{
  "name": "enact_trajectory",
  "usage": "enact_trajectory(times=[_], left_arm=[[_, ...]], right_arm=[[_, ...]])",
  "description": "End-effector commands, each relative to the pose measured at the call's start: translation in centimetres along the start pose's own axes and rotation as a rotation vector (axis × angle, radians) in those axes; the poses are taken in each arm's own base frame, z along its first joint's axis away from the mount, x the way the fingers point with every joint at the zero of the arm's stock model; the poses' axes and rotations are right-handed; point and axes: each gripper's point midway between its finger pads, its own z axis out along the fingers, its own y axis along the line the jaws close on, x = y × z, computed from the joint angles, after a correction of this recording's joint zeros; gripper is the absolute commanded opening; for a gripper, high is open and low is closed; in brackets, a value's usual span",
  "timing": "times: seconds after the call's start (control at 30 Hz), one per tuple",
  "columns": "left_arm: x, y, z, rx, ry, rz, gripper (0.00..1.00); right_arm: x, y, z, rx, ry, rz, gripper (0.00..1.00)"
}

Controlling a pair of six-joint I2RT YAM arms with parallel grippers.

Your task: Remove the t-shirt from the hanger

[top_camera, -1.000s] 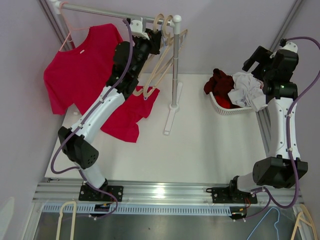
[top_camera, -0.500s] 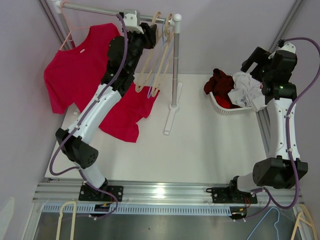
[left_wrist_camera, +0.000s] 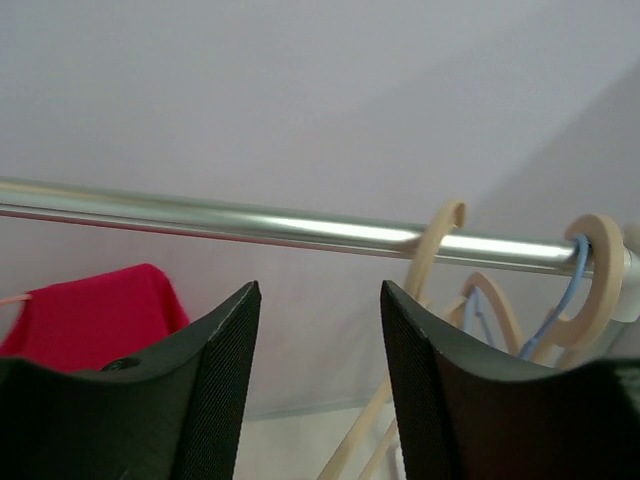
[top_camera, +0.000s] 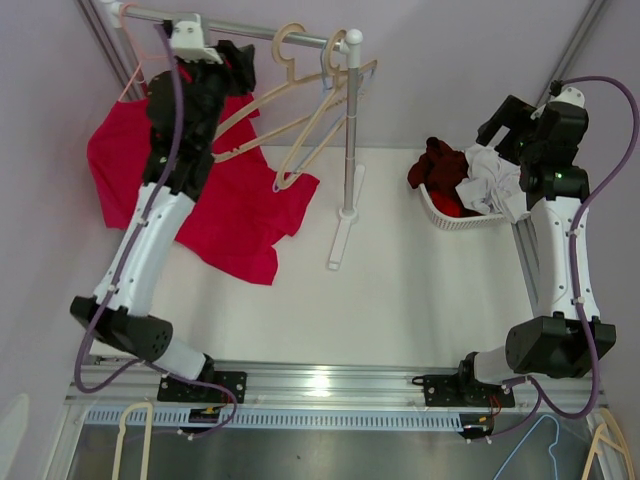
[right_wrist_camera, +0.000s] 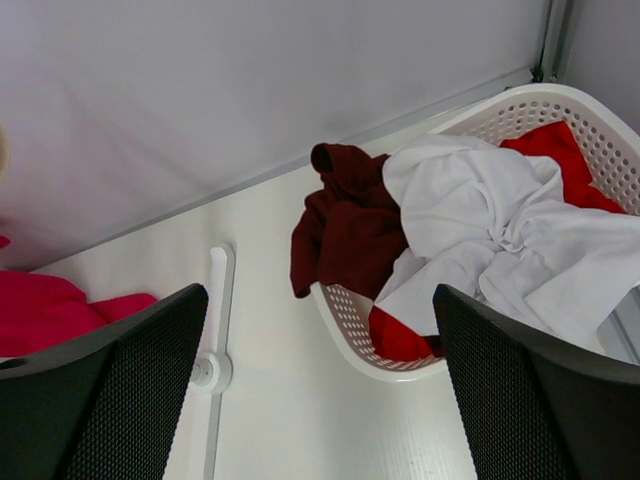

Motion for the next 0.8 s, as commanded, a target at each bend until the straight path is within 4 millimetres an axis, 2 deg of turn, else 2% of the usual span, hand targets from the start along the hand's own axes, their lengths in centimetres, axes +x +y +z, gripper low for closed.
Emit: enact_trajectory(times=[0.0, 0.07, 0.1, 0.13, 0.2, 0.27, 0.3, 0.33, 0.4, 0.43, 0.5, 0.53, 0.57, 0.6, 0.63, 0.67, 0.73, 0.77], left_arm=[[-5.5, 1.2, -3.5, 0.03, -0.082, -0.018, 0.56], [-5.9, 1.5, -5.0, 0.044, -0.063, 0.001, 0.65], [-5.9, 0.9, -5.5, 0.09, -0.061, 0.007, 0.69], [-7.2, 0.9, -6.6, 0.103, -0.089, 0.011, 0.78], [-7.5, 0.9, -7.4, 0.14, -0.088, 0.007, 0.8], [-8.4, 4.1, -7.7, 0.074, -0.085, 0.032, 0.82], [-8.1, 3.9, -7.6, 0.082, -0.076, 0.022, 0.82], [-8.5, 6.3, -7.6, 0.032, -0.081, 0.033, 0.84], [-7.3, 8.5, -7.0, 0.005, -0.051, -0.028, 0.87], [-7.4, 11.0, -7.2, -0.021, -0.045, -0.028, 0.88], [-6.1, 13.1, -6.4, -0.031, -0.022, -0.092, 0.88], [-6.2, 15.0, -6.4, -0.063, -0.033, -0.098, 0.88], [-5.9, 16.0, -6.2, -0.083, -0.035, -0.136, 0.88], [-4.9, 17.5, -5.5, -0.115, -0.02, -0.149, 0.88], [-4.6, 18.4, -5.2, -0.144, -0.023, -0.155, 0.89], [-5.7, 18.6, -4.7, -0.134, -0.057, -0.128, 0.89], [-4.2, 20.0, -3.5, -0.154, -0.033, -0.107, 0.89], [-4.6, 20.6, -3.3, -0.179, -0.045, -0.076, 0.89]], right_arm=[[-1.0, 1.7, -0.9, -0.055, -0.04, 0.001, 1.0], [-0.8, 2.1, -0.7, -0.064, -0.035, -0.002, 0.99], [-0.7, 2.2, -0.6, -0.068, -0.031, -0.003, 0.99], [-0.7, 2.3, -0.5, -0.067, -0.032, 0.002, 0.99], [-0.6, 2.6, -0.5, -0.076, -0.028, 0.001, 0.99], [-0.5, 2.9, -0.4, -0.085, -0.027, 0.0, 0.99], [-0.6, 3.1, -0.5, -0.091, -0.028, -0.001, 0.99], [-0.5, 3.2, -0.4, -0.095, -0.026, -0.001, 1.0], [-0.6, 3.5, -0.4, -0.102, -0.028, -0.003, 0.99], [-0.5, 3.5, -0.2, -0.104, -0.024, -0.002, 0.99], [-0.9, 3.9, -0.2, -0.113, -0.03, -0.007, 1.0], [-0.8, 4.0, -0.1, -0.112, -0.026, -0.007, 0.99], [-0.7, 4.0, 0.2, -0.112, -0.021, -0.009, 1.0], [-0.8, 4.1, 0.4, -0.111, -0.022, -0.009, 0.99], [-1.2, 4.3, 0.4, -0.115, -0.028, -0.01, 1.0], [-1.1, 4.3, 0.7, -0.114, -0.022, -0.012, 0.99], [-1.2, 4.6, 0.9, -0.115, -0.021, -0.015, 0.99], [-1.2, 4.8, 1.1, -0.116, -0.021, -0.017, 1.0]])
